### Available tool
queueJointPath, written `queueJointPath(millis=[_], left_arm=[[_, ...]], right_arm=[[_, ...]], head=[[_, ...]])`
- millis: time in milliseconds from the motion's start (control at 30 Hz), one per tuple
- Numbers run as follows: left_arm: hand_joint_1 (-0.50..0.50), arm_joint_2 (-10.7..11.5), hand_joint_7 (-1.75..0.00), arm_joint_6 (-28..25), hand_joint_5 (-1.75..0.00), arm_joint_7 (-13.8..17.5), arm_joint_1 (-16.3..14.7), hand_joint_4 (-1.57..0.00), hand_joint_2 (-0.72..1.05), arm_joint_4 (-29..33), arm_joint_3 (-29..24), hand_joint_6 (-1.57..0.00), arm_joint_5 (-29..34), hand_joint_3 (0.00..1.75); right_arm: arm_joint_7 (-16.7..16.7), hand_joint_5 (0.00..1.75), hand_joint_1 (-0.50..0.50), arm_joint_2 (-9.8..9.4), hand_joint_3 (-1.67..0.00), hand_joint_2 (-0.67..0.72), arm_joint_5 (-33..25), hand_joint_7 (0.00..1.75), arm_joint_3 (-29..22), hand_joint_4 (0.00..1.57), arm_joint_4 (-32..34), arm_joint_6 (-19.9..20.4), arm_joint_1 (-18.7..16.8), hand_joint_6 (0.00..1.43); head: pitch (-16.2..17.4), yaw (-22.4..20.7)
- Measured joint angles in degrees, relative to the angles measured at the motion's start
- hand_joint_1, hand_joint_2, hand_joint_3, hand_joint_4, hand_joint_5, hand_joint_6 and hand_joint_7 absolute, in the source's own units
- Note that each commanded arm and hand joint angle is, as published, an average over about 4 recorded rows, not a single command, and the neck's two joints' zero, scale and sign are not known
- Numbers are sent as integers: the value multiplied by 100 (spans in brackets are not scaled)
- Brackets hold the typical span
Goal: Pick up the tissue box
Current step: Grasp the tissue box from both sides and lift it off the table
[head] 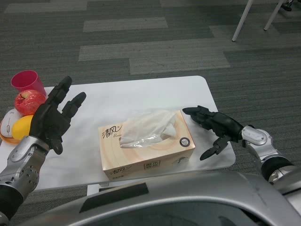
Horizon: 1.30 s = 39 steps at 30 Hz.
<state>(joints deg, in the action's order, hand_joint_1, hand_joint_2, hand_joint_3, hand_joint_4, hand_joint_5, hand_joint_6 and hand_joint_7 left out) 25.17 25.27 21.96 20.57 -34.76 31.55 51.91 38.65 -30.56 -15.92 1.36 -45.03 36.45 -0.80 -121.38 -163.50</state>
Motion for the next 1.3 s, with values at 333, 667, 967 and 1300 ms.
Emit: queueJointPath(millis=[333, 667, 967, 1300], left_arm=[[50, 2, -14, -15, -41, 12, -2, 0, -61, -2, 25, 0, -121, 0], [50, 3, -14, -115, -41, 21, -3, 0, -55, -3, 50, 0, -367, 0], [50, -46, -14, -141, -41, 23, -3, 0, -55, -52, 155, 0, -415, 0], [50, -249, -14, -139, -41, 17, 1, 0, -55, -139, 271, 0, -407, 0]], right_arm=[[-22, 0, -44, 243, -16, -16, 106, 35, 192, 0, 15, 75, 62, 0], [-224, 0, -43, 437, -16, -16, 249, 35, 254, 0, 18, 133, 86, 0], [-648, 2, -45, 829, -22, -16, 295, 28, 234, 0, -95, 218, 131, 0], [-1084, 0, -46, 1083, -24, -16, 418, 28, 232, 0, -230, 324, 178, 0]], head=[[42, -66], [48, -135], [64, -281], [102, -476]])
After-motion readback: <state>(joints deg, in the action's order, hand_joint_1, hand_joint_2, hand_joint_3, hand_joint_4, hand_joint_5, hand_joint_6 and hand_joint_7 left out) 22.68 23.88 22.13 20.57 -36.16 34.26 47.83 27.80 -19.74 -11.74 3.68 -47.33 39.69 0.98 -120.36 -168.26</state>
